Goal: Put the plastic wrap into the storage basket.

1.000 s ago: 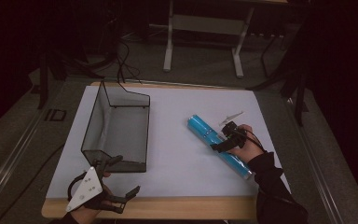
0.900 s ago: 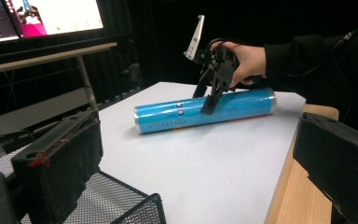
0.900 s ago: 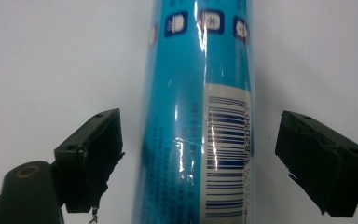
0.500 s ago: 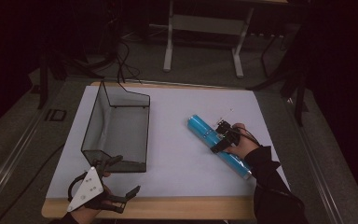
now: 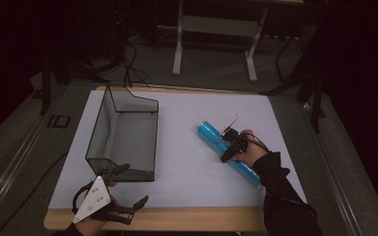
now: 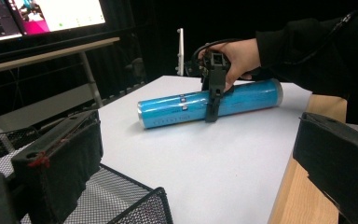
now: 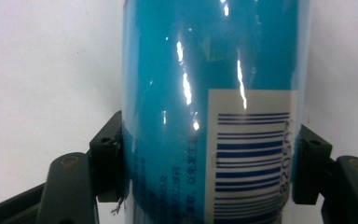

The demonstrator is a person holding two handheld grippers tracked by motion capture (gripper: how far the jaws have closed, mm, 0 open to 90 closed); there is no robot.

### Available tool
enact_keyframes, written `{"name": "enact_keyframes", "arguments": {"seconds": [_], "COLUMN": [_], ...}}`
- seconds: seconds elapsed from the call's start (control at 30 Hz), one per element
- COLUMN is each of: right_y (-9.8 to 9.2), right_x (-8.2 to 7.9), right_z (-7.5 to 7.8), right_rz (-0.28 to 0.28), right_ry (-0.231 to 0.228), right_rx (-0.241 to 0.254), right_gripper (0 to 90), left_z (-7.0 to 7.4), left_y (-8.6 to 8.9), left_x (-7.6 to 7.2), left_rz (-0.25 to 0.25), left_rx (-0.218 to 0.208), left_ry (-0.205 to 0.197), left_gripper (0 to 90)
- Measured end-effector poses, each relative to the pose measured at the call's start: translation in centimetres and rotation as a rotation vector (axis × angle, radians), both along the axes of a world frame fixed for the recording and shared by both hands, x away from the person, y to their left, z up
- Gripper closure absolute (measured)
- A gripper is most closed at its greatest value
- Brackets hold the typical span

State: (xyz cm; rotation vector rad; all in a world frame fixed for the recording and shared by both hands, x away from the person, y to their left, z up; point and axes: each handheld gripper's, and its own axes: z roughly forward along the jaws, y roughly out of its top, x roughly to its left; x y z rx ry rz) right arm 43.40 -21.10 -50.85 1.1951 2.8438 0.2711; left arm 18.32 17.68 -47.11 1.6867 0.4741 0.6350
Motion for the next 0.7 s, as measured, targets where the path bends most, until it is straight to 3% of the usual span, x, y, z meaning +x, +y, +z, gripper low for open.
{"name": "enact_keyframes", "arguments": {"seconds": [0.13, 0.23, 0.4, 0.7], "right_y": [0.0, -0.2, -0.7, 0.2], "right_x": [0.0, 0.0, 0.2, 0.1], "right_z": [0.1, 0.8, 3.1, 6.8], "right_rz": [-0.035, -0.072, -0.124, -0.152], "right_ry": [-0.016, -0.021, -0.048, -0.106], "right_rx": [-0.008, 0.015, 0.080, 0.119], "right_gripper": [31.6, 31.6, 31.7, 31.7], "left_z": [0.0, 0.0, 0.0, 0.0], "left_y": [0.0, 0.0, 0.0, -0.1], "left_x": [0.1, 0.1, 0.1, 0.1], "left_rz": [0.005, 0.006, 0.003, 0.006], "left_rx": [-0.003, -0.003, 0.002, 0.000], "left_ry": [-0.001, 0.000, -0.004, -0.007], "left_gripper": [2.0, 2.0, 2.0, 2.0]}}
